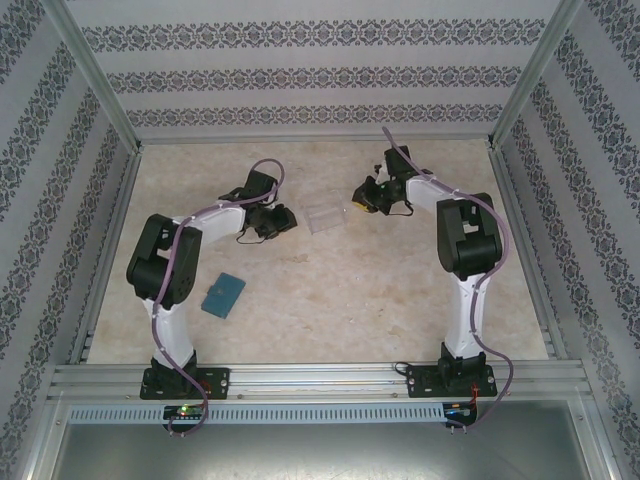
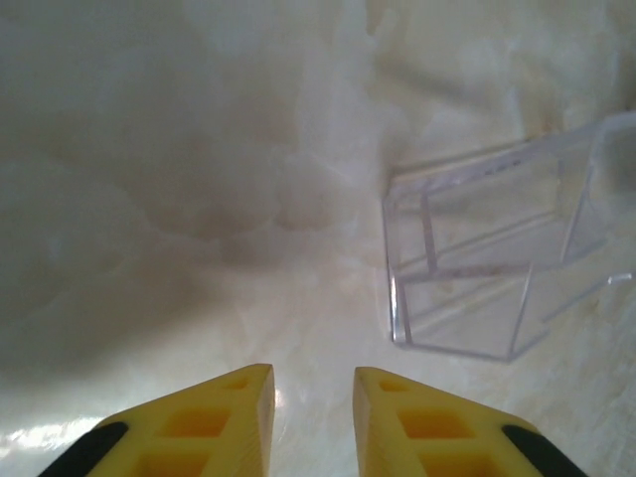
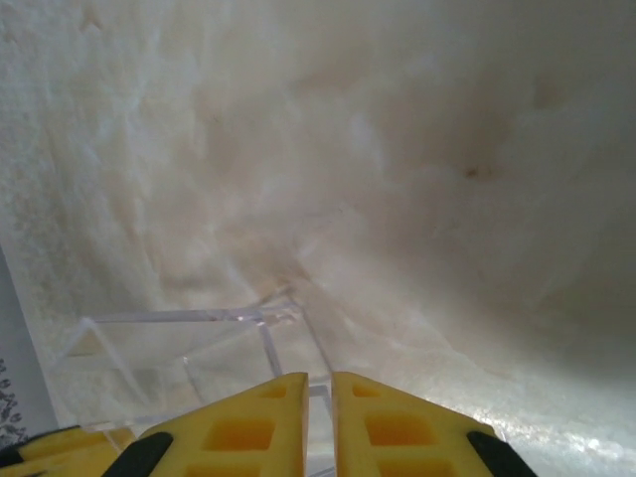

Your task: Take the credit cards out of the card holder

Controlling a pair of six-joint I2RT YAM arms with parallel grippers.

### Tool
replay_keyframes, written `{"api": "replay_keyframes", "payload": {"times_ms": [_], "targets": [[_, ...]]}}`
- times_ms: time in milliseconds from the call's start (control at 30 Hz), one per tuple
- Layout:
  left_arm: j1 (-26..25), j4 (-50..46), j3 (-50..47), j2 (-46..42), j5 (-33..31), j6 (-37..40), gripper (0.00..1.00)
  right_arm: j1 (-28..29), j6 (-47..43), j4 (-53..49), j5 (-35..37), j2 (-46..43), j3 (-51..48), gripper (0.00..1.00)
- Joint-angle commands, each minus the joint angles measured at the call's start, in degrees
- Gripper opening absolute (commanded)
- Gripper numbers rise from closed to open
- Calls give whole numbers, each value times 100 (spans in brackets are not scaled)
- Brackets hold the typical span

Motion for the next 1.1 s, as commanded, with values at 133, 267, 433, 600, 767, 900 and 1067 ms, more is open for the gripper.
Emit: {"api": "replay_keyframes", "payload": {"times_ms": [133, 267, 433, 600, 767, 900, 1067], "targets": [[-28, -223, 638, 478, 40, 21, 23, 193, -69, 341, -454, 166, -223, 14], [-34, -391, 891, 713, 140, 121, 23, 358, 23, 479, -578, 101, -367, 14], [-27, -726, 1152, 870, 160, 348, 23, 594, 151, 544, -450, -77, -663, 16], [-25, -964, 1225, 862, 229, 543, 22, 763, 371, 794, -279, -299, -1094, 17], [-30, -1092, 1222, 854, 327, 635, 21, 860, 435, 836, 24, -530, -1376, 18], [-29, -1097, 1145, 749, 250, 706, 21, 856, 353, 709, 377, -608, -1395, 19], [1, -1364, 1162, 460, -111, 893, 22, 733, 154, 412, 687, -809, -1351, 21]]}}
